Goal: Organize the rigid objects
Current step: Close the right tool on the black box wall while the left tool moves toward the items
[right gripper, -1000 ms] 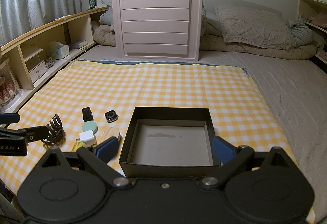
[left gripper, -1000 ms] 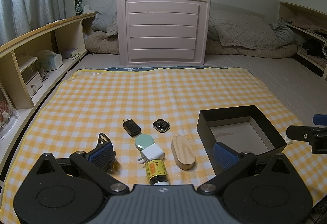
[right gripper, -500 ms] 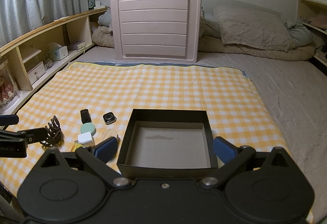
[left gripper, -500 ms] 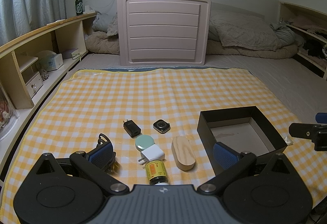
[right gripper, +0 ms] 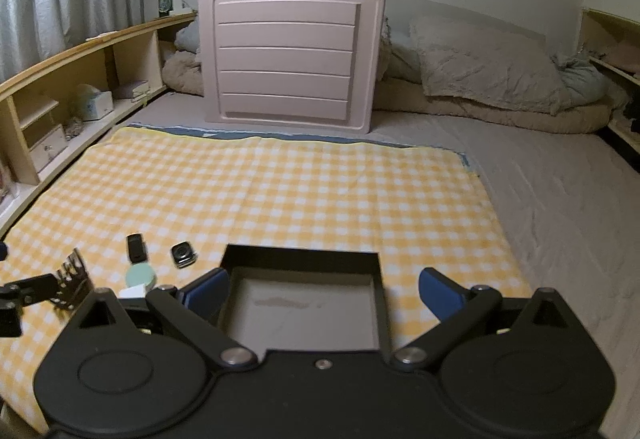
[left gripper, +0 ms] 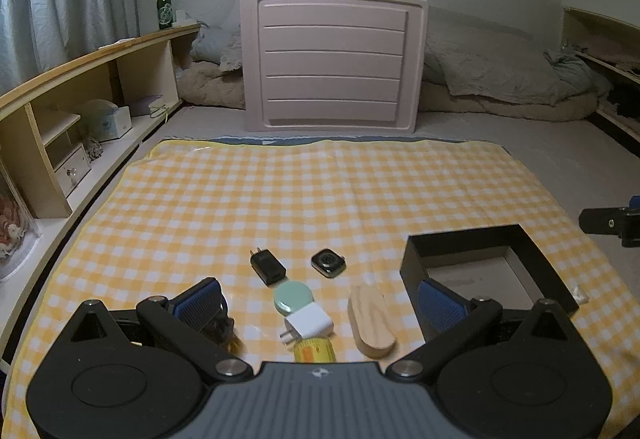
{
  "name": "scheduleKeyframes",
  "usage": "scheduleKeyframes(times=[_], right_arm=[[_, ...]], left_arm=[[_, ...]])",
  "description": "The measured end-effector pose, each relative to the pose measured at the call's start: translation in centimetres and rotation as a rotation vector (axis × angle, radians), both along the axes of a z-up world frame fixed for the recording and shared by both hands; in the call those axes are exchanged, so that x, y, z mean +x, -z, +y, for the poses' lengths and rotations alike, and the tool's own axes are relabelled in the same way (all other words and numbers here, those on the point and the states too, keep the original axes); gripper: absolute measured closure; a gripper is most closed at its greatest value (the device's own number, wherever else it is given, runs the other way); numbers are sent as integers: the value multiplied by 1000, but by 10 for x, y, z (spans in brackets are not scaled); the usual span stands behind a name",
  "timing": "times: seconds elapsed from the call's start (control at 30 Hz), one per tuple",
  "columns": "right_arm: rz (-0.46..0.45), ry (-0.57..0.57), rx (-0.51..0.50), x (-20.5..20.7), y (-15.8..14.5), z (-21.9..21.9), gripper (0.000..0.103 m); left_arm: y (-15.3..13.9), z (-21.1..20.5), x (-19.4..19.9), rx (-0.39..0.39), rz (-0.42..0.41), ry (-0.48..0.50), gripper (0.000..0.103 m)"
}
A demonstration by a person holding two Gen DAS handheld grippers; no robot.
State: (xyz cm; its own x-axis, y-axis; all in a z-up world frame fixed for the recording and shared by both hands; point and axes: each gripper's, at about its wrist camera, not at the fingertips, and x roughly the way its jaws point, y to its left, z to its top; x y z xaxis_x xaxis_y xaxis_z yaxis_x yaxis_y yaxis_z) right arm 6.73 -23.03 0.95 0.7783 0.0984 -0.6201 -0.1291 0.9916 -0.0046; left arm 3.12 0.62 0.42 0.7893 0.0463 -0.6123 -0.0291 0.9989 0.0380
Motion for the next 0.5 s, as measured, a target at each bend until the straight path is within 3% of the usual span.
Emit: scheduleKeyframes(times=[0.23,0.5], right_arm=[[56,25,0,35,11,-10,1],[163,74,49,85,36,-27,0]], left_arm=[[-8,7,26,24,-17,-36,0],[2,22,60,-19,73,-65,0]])
